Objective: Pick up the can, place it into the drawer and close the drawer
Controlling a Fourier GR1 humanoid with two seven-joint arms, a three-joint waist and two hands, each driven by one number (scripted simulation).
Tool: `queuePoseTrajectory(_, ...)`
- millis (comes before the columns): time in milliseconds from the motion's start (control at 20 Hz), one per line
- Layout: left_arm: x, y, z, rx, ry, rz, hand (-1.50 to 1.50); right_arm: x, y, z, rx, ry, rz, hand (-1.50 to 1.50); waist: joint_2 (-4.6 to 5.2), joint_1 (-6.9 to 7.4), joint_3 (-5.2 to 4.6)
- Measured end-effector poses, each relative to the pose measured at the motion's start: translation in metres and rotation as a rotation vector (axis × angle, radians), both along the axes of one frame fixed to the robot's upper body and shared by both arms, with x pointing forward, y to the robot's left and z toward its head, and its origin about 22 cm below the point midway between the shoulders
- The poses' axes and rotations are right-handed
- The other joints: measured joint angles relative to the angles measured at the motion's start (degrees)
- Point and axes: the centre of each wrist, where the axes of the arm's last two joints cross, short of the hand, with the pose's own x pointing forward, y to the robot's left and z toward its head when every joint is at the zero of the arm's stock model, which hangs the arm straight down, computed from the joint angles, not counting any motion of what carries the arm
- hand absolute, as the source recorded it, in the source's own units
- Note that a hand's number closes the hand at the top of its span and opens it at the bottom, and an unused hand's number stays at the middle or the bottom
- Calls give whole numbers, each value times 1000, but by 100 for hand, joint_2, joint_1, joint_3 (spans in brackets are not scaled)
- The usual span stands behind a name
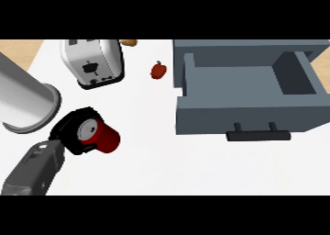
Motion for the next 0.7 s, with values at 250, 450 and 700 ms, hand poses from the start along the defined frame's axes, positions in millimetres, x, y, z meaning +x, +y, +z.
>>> queuePoseTrajectory(250,11,-25,5,-57,-67,56,150,0,0,-3,6,-4,-18,-150,-25,77,7)
queuePoseTrajectory(450,7,-41,-3,-94,-117,302,150,-4,1,0,6,0,-29,-150,-58,145,12)
queuePoseTrajectory(700,15,-79,6,-102,-160,441,150,-9,1,2,5,1,-40,-150,-78,186,18)
